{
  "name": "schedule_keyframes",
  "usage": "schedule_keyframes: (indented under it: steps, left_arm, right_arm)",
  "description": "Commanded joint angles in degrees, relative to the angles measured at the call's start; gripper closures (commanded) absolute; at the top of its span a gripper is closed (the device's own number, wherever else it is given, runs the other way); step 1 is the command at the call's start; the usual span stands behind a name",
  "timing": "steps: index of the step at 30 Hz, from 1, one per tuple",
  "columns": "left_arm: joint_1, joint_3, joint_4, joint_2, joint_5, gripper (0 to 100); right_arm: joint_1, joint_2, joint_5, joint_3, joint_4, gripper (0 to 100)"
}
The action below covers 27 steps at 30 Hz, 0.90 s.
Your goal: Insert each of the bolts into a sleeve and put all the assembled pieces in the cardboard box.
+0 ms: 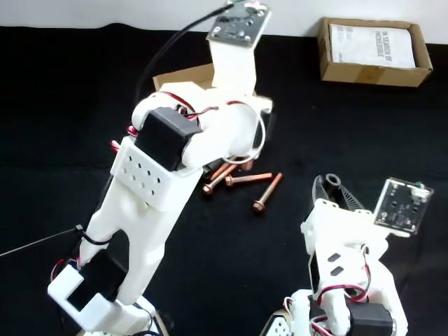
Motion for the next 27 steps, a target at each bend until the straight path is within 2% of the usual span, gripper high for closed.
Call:
schedule_keyframes:
  steps: [1, 4, 6, 11, 16, 18, 23, 25, 27]
  left_arm:
    - [-1.1, -0.84, -7.21, -2.68, 1.32, 99]
    - [-1.89, 2.68, -14.95, -2.77, 0.62, 99]
    - [-1.71, 6.2, -20.04, -3.3, -2.55, 99]
    - [-1.45, 13.14, -27.6, -4.35, -7.56, 99]
    - [2.24, 28.97, -36.4, -11.21, -13.19, 99]
    - [3.38, 38.81, -44.31, -16.22, -16.09, 99]
    - [6.11, 67.12, -72.88, -30.73, -25.85, 99]
    - [7.16, 74.42, -79.03, -35.38, -27.16, 99]
    - [7.43, 78.02, -79.38, -38.9, -27.25, 99]
  right_arm:
    - [-5.85, -0.57, -2.81, -2.77, -1.27, 99.1]
    - [-11.91, -0.22, -5.45, -2.42, -1.27, 99.1]
    - [-14.2, -0.13, -6.68, -2.24, -1.27, 99.1]
    - [-14.73, -0.13, -6.51, -2.07, -1.36, 99.1]
    - [-14.81, -0.04, -6.42, 0.84, -4.62, 99.1]
    - [-14.81, -0.04, -6.42, 1.8, -6.02, 99.1]
    - [-14.81, -0.04, -6.42, 5.93, -8.84, 99.1]
    - [-14.81, 0.04, -6.33, 7.52, -9.98, 99.1]
    - [-14.81, 0.04, -4.4, 9.54, -11.47, 99.1]
